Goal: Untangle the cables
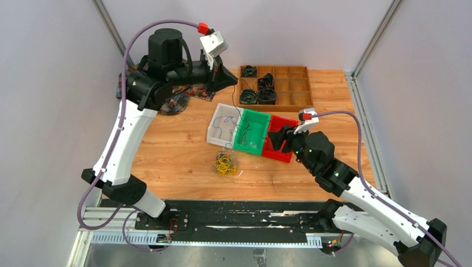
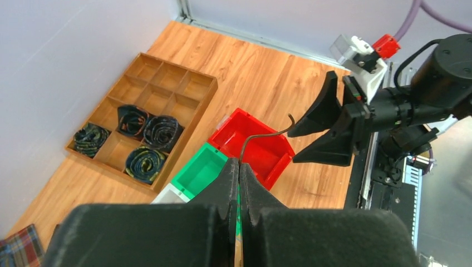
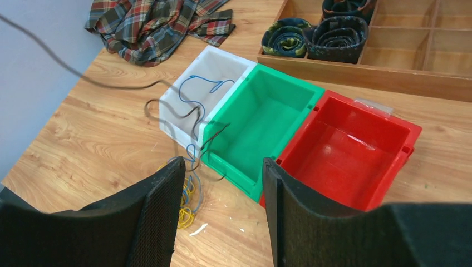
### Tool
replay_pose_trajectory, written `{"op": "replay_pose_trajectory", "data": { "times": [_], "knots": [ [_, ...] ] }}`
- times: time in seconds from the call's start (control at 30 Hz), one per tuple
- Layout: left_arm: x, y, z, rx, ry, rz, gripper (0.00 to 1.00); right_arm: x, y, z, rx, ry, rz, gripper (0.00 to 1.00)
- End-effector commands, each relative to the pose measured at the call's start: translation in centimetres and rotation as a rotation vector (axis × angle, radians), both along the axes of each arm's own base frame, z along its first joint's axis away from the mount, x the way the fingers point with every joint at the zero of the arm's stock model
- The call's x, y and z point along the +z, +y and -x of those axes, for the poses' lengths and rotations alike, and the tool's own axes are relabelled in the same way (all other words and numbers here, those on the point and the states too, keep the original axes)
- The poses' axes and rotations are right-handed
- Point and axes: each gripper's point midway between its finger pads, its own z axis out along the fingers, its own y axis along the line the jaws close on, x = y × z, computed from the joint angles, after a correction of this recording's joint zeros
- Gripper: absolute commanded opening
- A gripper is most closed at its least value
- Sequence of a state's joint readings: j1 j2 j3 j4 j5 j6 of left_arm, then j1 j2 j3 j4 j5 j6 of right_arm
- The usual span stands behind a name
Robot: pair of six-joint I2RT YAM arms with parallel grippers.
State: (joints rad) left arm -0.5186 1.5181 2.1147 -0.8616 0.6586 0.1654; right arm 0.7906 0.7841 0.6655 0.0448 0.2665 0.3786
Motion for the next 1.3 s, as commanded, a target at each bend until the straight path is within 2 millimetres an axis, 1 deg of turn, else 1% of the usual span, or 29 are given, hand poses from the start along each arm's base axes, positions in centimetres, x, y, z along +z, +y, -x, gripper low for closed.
{"op": "replay_pose_trajectory", "data": {
  "times": [0.0,0.2,0.33,0.4,0.57,0.67,0.83,0.9,0.97,1.03,1.07,1.17,1.27],
  "knots": [
    [1.0,-0.9,-1.3,-0.006,-0.087,0.013,0.0,-1.0,-1.4,0.0,-0.052,0.03,0.006,0.53],
    [-1.6,-1.9,-4.6,0.034,-0.122,-0.022,0.0,-1.8,-1.6,0.0,-0.057,0.039,0.022,0.53],
    [-3.5,-2.9,-6.8,0.06,-0.071,-0.024,0.0,-2.7,-1.6,-0.1,-0.062,0.049,0.034,0.53],
    [-5.1,-3.4,-7.5,0.071,-0.032,-0.031,0.0,-3.1,-1.7,-0.2,-0.069,0.054,0.04,0.53],
    [-9.6,-4.3,-8.6,0.075,0.062,-0.081,0.0,-3.0,-1.9,-0.3,-0.078,0.05,0.038,0.53],
    [-11.5,-5.2,-8.6,0.039,0.091,-0.104,0.0,-2.9,-2.1,-0.3,-0.083,0.048,0.033,0.53],
    [-16.6,-6.2,-9.4,0.041,0.095,-0.218,0.0,-3.3,-2.3,-0.4,-0.093,0.053,0.016,0.54],
    [-19.4,-5.8,-9.9,0.069,0.086,-0.302,0.0,-3.5,-2.5,-0.5,-0.099,0.06,0.014,0.54],
    [-22.6,-5.3,-10.1,0.079,0.048,-0.43,0.0,-3.7,-2.6,-0.6,-0.102,0.065,0.013,0.55],
    [-25.4,-5.0,-9.8,0.06,0.009,-0.548,0.0,-3.8,-2.9,-0.8,-0.107,0.067,0.015,0.56],
    [-26.4,-5.0,-9.7,0.05,0.004,-0.583,0.0,-3.9,-3.1,-0.9,-0.112,0.067,0.014,0.56],
    [-28.5,-5.6,-9.9,0.045,0.024,-0.623,0.0,-4.2,-3.4,-1.1,-0.121,0.079,0.005,0.56],
    [-30.2,-6.2,-10.7,0.059,0.048,-0.648,0.0,-4.4,-3.7,-1.3,-0.127,0.089,-0.004,0.56]
  ]
}}
